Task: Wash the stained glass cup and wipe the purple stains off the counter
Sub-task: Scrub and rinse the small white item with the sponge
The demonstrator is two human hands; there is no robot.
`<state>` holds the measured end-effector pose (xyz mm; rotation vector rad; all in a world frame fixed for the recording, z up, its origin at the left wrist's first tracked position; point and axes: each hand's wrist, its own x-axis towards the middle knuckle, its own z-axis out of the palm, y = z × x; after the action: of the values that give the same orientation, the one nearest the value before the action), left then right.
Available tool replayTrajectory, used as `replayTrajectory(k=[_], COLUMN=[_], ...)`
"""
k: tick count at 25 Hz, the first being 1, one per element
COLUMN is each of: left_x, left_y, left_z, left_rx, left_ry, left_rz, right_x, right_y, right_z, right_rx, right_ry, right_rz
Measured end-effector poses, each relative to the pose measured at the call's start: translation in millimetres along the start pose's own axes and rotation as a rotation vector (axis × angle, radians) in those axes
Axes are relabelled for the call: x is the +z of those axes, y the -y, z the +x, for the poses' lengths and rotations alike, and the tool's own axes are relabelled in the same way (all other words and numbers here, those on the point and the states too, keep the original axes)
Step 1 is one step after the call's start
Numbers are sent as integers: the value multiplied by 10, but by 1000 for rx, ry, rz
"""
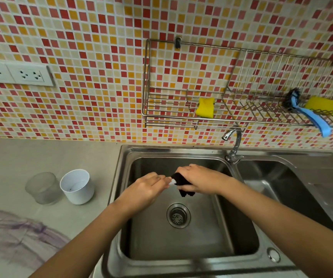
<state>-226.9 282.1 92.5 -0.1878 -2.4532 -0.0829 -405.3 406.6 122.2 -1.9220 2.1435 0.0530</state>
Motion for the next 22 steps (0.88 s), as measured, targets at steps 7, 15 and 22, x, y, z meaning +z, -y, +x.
replayTrajectory(k=[7,15,22], left_x=[-12,90,162], left_y=[-22,9,-27], left_z=[-108,49,269], left_rx=[-171,-1052,-1488], left_ry=[-3,-167,-183], left_rz=[-159,-1032,-1361], right_x=[139,132,138], right_y=[-213,-123,42], right_z=[-179,-267,-263], right_rx=[131,253,147], right_ry=[-96,-373,-693], right_rz=[-7,368,300])
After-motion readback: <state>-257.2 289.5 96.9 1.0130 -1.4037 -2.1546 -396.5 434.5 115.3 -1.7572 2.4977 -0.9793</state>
